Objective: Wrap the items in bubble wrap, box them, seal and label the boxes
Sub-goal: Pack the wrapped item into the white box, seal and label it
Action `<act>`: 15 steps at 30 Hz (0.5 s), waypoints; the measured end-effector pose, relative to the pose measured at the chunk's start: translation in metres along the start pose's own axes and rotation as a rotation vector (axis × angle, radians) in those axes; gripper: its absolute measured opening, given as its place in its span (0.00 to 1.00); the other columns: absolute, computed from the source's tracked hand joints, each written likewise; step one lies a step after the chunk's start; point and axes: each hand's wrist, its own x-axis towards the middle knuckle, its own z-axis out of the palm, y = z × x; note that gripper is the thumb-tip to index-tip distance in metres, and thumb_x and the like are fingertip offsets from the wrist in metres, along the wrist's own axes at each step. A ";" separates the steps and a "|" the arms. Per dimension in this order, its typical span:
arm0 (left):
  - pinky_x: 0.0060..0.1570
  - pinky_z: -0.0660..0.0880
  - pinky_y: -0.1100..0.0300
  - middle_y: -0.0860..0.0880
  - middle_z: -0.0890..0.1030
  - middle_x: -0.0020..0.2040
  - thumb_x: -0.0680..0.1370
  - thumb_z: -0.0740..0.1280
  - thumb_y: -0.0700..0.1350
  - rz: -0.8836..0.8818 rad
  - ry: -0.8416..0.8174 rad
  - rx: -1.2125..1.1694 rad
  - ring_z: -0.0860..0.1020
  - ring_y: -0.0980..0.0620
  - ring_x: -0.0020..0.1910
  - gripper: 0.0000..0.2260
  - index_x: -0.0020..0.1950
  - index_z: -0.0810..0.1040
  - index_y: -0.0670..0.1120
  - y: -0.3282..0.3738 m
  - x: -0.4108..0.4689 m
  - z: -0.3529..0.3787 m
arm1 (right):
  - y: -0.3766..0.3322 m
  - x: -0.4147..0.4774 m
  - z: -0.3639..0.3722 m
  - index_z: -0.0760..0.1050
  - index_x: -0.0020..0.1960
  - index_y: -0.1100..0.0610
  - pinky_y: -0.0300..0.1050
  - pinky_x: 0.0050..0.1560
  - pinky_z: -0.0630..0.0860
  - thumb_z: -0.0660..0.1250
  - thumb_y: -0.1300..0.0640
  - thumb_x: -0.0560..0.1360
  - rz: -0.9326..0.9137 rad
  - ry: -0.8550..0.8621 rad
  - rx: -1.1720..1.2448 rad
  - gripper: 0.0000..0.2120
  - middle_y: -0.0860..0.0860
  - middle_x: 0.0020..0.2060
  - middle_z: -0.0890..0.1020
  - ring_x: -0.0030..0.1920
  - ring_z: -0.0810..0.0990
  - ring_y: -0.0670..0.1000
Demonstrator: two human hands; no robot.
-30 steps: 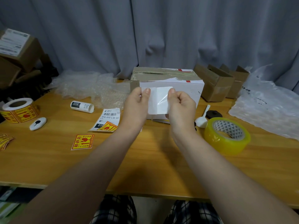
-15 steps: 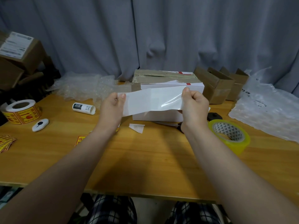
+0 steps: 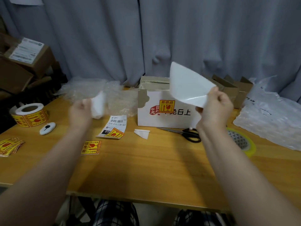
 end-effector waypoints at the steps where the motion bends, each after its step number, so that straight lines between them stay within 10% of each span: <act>1: 0.44 0.66 0.56 0.44 0.74 0.46 0.82 0.56 0.48 -0.005 0.064 0.075 0.71 0.48 0.46 0.15 0.55 0.75 0.37 -0.004 0.005 -0.011 | -0.003 0.003 -0.001 0.72 0.37 0.54 0.44 0.36 0.75 0.60 0.52 0.80 -0.007 -0.010 0.004 0.14 0.46 0.35 0.78 0.37 0.76 0.45; 10: 0.48 0.68 0.49 0.46 0.78 0.44 0.79 0.62 0.46 0.797 0.004 0.879 0.74 0.43 0.45 0.06 0.49 0.76 0.45 0.025 0.004 -0.009 | 0.006 -0.027 0.030 0.71 0.34 0.52 0.39 0.39 0.69 0.63 0.52 0.80 -0.036 -0.259 -0.101 0.15 0.44 0.29 0.72 0.34 0.71 0.43; 15: 0.60 0.63 0.48 0.46 0.74 0.62 0.76 0.62 0.60 0.458 -0.354 1.247 0.70 0.45 0.63 0.21 0.64 0.73 0.49 0.014 -0.010 0.001 | 0.010 -0.032 0.033 0.72 0.36 0.54 0.43 0.42 0.71 0.63 0.51 0.79 0.011 -0.265 -0.122 0.14 0.46 0.32 0.75 0.38 0.73 0.46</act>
